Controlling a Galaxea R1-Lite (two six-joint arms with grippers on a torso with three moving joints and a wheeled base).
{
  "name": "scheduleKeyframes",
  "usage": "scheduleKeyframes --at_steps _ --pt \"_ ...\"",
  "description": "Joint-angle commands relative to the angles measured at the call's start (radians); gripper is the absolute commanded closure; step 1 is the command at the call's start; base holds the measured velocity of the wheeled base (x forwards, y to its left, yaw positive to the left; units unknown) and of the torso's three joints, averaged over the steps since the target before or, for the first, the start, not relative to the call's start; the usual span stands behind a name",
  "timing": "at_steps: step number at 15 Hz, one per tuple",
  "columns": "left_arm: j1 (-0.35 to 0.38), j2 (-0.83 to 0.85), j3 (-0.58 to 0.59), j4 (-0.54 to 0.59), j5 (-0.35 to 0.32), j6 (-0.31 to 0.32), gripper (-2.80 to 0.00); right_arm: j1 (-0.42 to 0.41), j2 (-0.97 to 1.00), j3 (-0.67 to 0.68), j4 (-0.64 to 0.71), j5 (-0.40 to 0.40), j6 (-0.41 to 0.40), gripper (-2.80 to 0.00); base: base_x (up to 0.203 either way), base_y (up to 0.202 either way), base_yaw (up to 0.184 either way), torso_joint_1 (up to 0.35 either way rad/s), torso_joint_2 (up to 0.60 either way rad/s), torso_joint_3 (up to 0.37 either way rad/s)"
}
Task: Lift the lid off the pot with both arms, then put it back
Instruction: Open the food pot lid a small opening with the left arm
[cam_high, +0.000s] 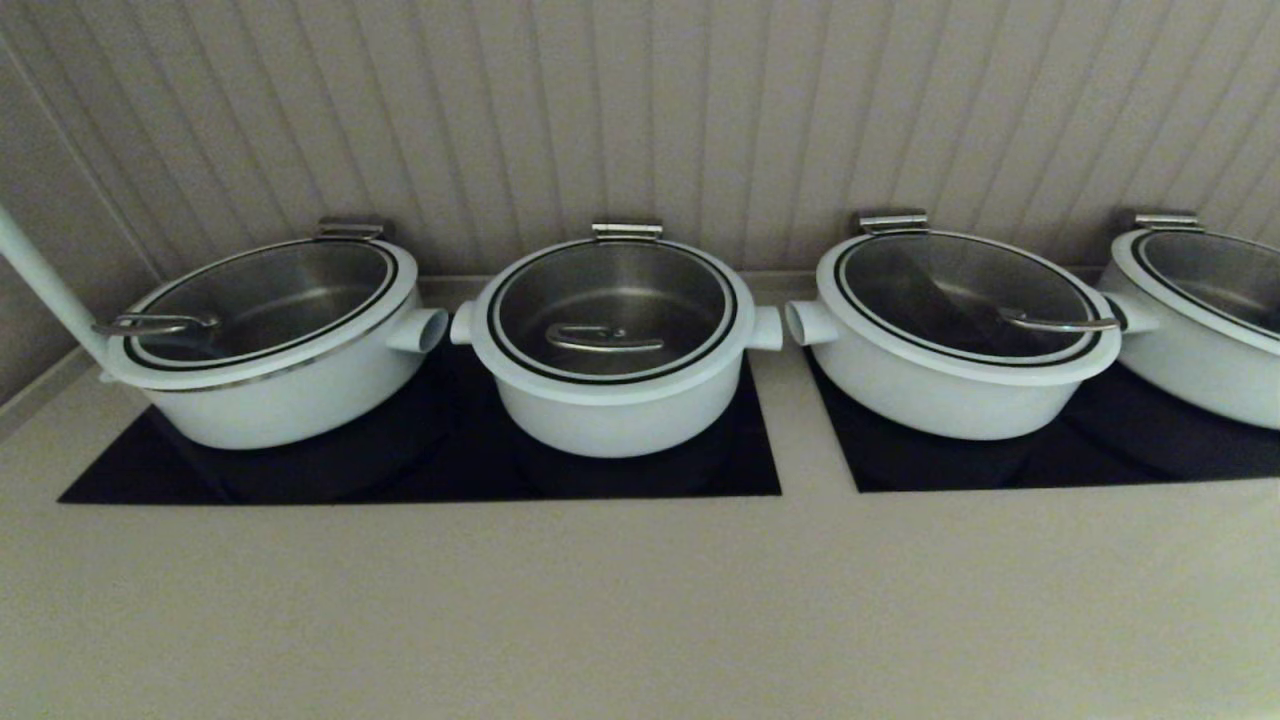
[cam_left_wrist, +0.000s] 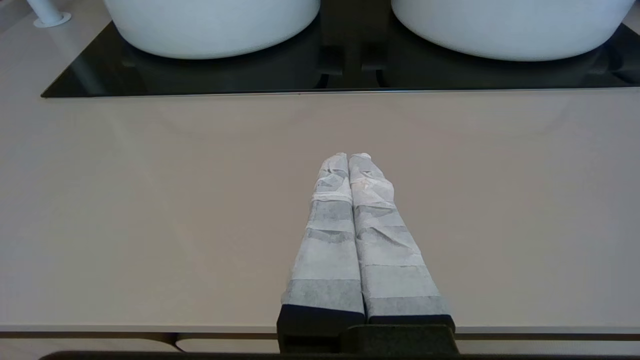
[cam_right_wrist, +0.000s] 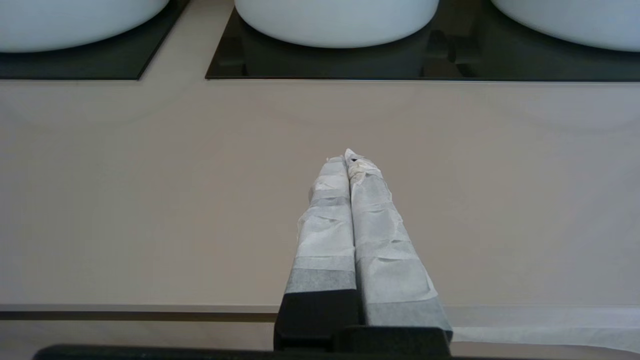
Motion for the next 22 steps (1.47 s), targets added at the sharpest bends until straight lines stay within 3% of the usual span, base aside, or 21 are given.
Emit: scheduleKeyframes --at_steps 1,7,13,22 --pt "0.000 0.000 0.000 0.000 0.001 -0.001 0.00 0.000 0.000 -0.001 0.000 0.000 0.002 0.00 0.000 0.000 0.000 0.000 0.00 0.000" --pt "0.000 0.000 0.000 -0.002 0.001 0.003 0.00 0.000 0.001 -0.001 0.000 0.000 0.002 0.00 0.000 0.000 0.000 0.000 0.00 0.000" --pt "0.000 0.000 0.000 -0.006 -0.032 0.068 0.00 0.000 0.000 -0.001 -0.001 0.000 0.002 0.00 0.000 0.000 0.000 0.000 0.00 0.000" --pt "0.000 0.000 0.000 -0.006 -0.033 0.058 0.00 0.000 0.001 -0.001 0.000 0.000 0.002 0.00 0.000 0.000 0.000 0.000 0.00 0.000"
